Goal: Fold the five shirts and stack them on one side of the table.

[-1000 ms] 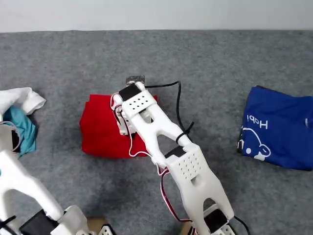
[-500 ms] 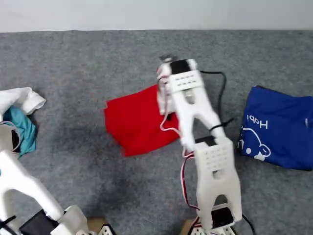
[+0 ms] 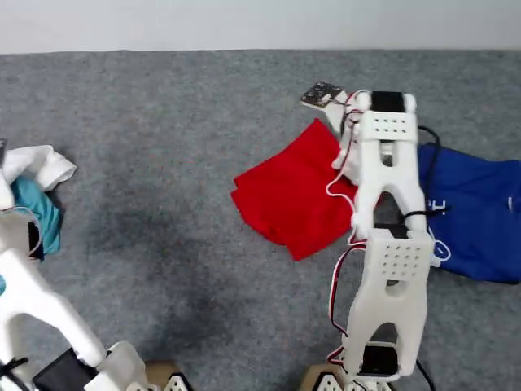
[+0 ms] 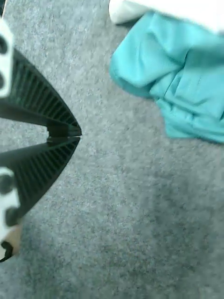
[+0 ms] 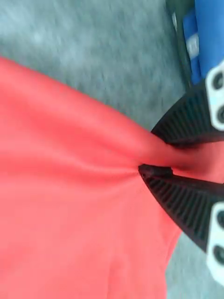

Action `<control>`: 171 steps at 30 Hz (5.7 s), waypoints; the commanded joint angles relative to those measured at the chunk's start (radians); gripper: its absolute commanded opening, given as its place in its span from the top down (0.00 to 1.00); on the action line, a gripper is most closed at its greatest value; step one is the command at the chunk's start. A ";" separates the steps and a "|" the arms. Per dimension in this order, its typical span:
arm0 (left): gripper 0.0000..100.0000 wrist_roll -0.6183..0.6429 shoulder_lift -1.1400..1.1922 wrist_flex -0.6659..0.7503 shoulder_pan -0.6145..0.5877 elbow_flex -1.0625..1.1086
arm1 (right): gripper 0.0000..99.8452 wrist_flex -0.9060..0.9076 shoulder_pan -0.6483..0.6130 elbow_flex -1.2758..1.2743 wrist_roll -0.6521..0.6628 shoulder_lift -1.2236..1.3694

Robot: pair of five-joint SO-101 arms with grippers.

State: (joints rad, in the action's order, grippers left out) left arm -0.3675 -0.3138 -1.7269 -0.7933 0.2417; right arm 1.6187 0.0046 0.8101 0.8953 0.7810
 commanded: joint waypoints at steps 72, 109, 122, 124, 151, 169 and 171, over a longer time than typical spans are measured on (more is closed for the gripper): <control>1.00 0.000 -0.147 -0.028 0.006 0.002 | 0.99 0.120 -0.303 -0.321 -0.667 -0.341; 1.00 -0.002 -0.147 -0.026 0.008 0.002 | 0.99 0.113 -0.328 -0.316 -0.979 -0.449; 1.00 -0.002 -0.147 -0.026 0.091 0.001 | 0.66 -0.042 -0.236 -0.318 -1.692 -0.262; 1.00 0.000 -0.147 -0.026 0.124 0.001 | 0.59 -0.087 -0.234 -0.318 -1.754 -0.245; 1.00 0.037 -0.147 -0.028 0.158 0.001 | 0.55 -0.300 -0.156 -0.316 -1.760 -0.050; 1.00 0.049 -0.147 -0.028 0.160 -0.002 | 0.99 -0.344 -0.148 -0.284 -1.758 0.050; 1.00 0.049 -0.147 -0.028 0.160 -0.004 | 0.99 -0.343 -0.148 -0.284 -1.758 0.047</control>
State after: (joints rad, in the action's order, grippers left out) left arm -0.3276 -0.4319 -1.7285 -0.6368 0.2463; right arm 1.2797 -0.1366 0.5063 -0.8753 0.7948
